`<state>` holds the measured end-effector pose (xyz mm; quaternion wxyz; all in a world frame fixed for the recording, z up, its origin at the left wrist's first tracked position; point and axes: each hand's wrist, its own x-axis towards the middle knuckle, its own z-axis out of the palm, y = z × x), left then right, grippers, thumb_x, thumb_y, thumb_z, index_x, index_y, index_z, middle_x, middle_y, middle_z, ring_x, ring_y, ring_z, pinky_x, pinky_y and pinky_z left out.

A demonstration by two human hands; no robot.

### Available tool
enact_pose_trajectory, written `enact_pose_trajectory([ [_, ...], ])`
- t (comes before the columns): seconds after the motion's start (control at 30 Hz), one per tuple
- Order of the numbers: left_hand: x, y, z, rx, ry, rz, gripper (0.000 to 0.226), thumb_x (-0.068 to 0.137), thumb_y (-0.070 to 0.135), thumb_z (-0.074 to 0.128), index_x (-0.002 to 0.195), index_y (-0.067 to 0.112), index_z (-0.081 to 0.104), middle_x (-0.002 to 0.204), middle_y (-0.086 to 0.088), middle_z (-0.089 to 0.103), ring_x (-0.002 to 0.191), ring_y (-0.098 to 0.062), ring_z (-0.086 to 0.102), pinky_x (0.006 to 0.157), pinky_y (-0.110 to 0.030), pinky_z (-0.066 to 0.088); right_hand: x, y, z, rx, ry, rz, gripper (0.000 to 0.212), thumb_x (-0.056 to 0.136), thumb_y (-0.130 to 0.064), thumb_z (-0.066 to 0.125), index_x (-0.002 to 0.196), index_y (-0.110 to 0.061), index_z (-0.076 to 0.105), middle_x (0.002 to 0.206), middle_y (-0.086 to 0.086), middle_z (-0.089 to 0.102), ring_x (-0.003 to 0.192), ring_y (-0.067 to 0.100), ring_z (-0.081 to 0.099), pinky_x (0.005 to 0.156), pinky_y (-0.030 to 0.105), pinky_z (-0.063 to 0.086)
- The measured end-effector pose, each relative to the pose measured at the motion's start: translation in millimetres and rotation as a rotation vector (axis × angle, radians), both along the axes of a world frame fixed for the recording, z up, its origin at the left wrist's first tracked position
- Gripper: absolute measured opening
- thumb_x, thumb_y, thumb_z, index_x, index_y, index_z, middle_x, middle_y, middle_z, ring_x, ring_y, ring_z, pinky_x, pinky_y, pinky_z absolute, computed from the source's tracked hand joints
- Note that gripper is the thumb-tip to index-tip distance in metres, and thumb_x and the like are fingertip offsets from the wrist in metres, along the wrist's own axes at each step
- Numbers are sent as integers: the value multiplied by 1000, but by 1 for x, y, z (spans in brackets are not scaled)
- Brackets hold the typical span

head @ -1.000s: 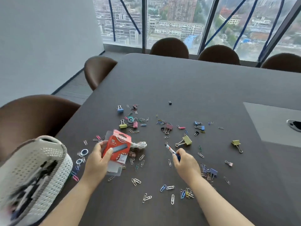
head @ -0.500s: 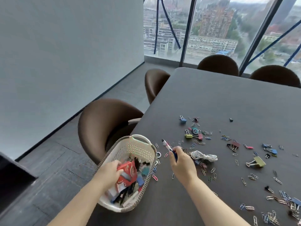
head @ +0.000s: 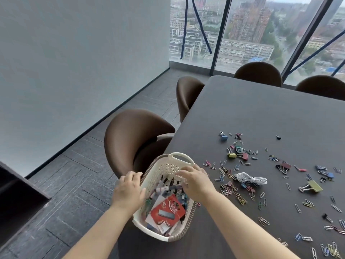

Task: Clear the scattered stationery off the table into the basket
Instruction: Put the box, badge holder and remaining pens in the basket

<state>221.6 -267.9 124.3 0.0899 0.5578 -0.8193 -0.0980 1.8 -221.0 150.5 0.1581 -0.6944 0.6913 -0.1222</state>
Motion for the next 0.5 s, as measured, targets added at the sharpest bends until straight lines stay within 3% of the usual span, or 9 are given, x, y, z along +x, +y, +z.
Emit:
enact_pose_trajectory([
  [0.1, -5, -3, -6, 236, 75, 94, 43, 94, 22, 40, 135, 13, 32, 133, -6, 46, 111, -25, 52, 85, -37, 45, -5, 1, -3, -98, -21, -94, 32, 90, -18, 49, 120, -26, 56, 131, -7, 49, 124, 18, 36, 107, 35, 24],
  [0.27, -18, -7, -11, 171, 141, 119, 37, 92, 11, 38, 130, 10, 38, 126, -9, 53, 108, -28, 54, 83, -40, 47, -35, 12, -9, -196, -86, -203, 26, 86, -12, 53, 110, -18, 61, 117, -1, 59, 112, 22, 48, 100, 34, 35],
  [0.5, -63, -36, -6, 118, 95, 86, 37, 94, 15, 39, 132, 15, 39, 125, -7, 56, 104, -26, 57, 77, -38, 48, -102, 31, -31, -140, -131, -493, 28, 87, -9, 49, 114, -11, 56, 117, 6, 59, 111, 26, 47, 95, 31, 34],
])
